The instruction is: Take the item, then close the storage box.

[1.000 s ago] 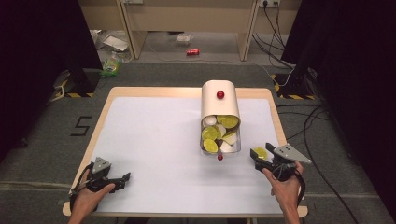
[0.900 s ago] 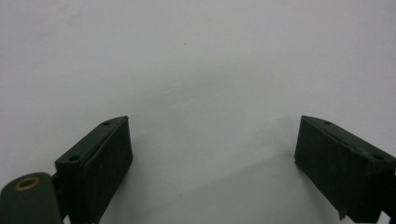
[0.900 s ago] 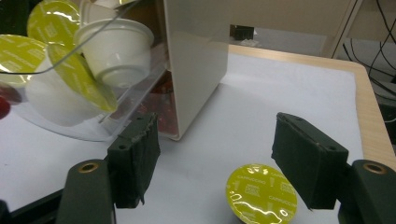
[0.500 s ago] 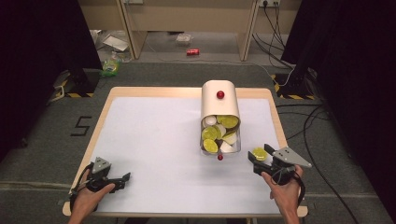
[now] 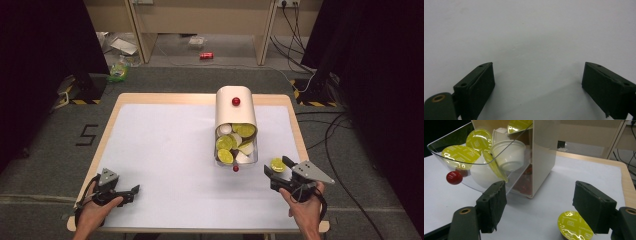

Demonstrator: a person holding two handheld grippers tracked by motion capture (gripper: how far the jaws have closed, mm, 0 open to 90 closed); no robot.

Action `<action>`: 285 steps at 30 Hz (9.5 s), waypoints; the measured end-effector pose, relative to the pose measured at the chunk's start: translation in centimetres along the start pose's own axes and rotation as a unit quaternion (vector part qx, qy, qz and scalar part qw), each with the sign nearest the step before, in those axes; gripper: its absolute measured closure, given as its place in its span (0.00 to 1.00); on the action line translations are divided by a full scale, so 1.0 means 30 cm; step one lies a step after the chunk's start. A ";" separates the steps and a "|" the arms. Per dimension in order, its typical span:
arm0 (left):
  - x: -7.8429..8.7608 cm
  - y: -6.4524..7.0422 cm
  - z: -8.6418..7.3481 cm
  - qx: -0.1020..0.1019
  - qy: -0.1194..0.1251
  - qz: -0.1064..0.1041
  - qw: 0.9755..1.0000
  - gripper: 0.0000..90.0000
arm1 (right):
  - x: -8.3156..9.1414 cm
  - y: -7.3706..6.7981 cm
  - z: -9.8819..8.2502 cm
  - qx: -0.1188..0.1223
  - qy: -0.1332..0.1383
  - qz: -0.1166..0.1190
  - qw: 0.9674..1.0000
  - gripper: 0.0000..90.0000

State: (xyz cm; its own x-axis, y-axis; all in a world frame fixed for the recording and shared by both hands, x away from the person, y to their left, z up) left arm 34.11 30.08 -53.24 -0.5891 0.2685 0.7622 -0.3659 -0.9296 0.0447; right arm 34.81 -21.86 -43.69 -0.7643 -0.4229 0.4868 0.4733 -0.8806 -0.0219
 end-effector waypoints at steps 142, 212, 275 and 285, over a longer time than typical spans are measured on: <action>-0.002 0.002 0.001 -0.001 0.000 0.000 1.000 0.11 | -0.228 -0.048 0.126 0.007 0.015 -0.025 1.000 0.18; -0.001 0.001 0.000 -0.001 0.000 -0.002 1.000 0.10 | -0.160 0.003 0.110 0.005 0.019 -0.040 0.999 0.21; -0.001 0.001 0.000 -0.001 0.000 -0.002 1.000 0.10 | -0.087 0.015 0.024 -0.001 0.008 -0.044 0.999 0.20; -0.001 0.001 0.000 -0.001 0.000 -0.002 1.000 0.10 | -0.084 0.019 0.004 -0.003 -0.007 -0.042 0.999 0.18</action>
State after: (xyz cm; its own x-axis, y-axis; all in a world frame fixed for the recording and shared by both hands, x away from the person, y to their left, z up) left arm 34.11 30.05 -53.25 -0.5878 0.2730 0.7616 -0.3700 -0.9279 0.0471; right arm 37.05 -21.27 -44.83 -0.7948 -0.3453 0.4991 0.4055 -0.9140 0.0135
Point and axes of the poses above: each handheld gripper's, and its own axes: x roughly backward along the jaws, z roughly out of its top, y roughly to its right, the point moved 4 cm from there along -x, roughly forward along the jaws, and after that the axes turned 8 degrees about -y, right-handed, at the moved point
